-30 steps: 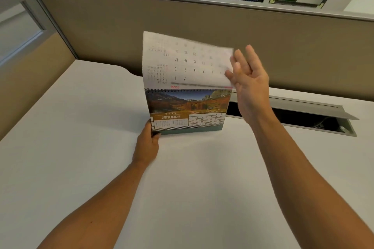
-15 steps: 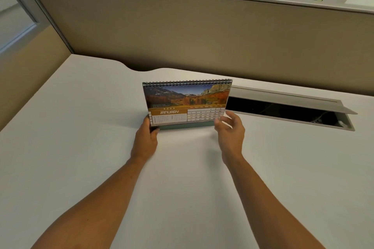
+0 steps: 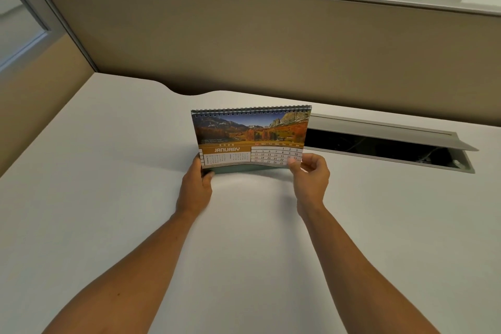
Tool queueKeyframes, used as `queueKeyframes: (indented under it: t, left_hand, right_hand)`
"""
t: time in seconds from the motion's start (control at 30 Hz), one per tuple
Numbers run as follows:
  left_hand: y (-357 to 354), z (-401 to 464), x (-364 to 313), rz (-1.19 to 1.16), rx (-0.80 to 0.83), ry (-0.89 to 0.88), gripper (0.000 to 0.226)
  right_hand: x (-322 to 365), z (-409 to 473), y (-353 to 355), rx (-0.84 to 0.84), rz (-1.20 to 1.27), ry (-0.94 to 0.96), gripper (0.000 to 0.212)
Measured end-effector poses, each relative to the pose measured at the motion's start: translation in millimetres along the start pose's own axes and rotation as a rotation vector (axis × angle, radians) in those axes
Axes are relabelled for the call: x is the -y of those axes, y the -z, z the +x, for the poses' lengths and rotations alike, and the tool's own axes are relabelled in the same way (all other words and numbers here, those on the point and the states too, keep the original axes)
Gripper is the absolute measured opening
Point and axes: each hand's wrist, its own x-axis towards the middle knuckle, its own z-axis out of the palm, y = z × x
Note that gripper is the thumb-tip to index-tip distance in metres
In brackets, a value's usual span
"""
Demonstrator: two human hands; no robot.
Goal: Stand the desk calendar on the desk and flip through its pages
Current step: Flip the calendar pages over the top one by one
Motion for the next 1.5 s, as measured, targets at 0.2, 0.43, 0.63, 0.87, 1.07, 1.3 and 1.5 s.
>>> queueKeyframes:
  t: [0.2, 0.43, 0.63, 0.87, 1.07, 1.3, 1.5]
  left_hand:
    - [1, -1, 0, 0.006, -0.005, -0.003, 0.044]
    - [4, -2, -3, -0.012, -0.017, -0.041, 0.044]
    - [5, -5, -4, -0.121, -0.012, -0.052, 0.033]
    - [6, -6, 1, -0.063, -0.013, -0.054, 0.025]
    - [3, 0, -1, 0.032, -0.014, -0.061, 0.042]
    - [1, -1, 0, -0.033, -0.010, -0.033, 0.045]
    - [1, -1, 1, -0.029, -0.021, -0.037, 0.044]
  right_hand:
    - [0, -3, 18, 0.047, 0.021, 0.084, 0.020]
    - [3, -11, 37, 0.043, -0.090, 0.181, 0.009]
    - [23, -21, 51, -0.025, -0.043, 0.239, 0.010]
    - [75, -23, 61, 0.269, 0.366, 0.152, 0.018]
    - [127, -2, 37, 0.386, 0.620, 0.197, 0.021]
    - [140, 14, 17, 0.497, 0.298, 0.327, 0.061]
    - [109, 20, 16, 0.336, 0.182, 0.337, 0.032]
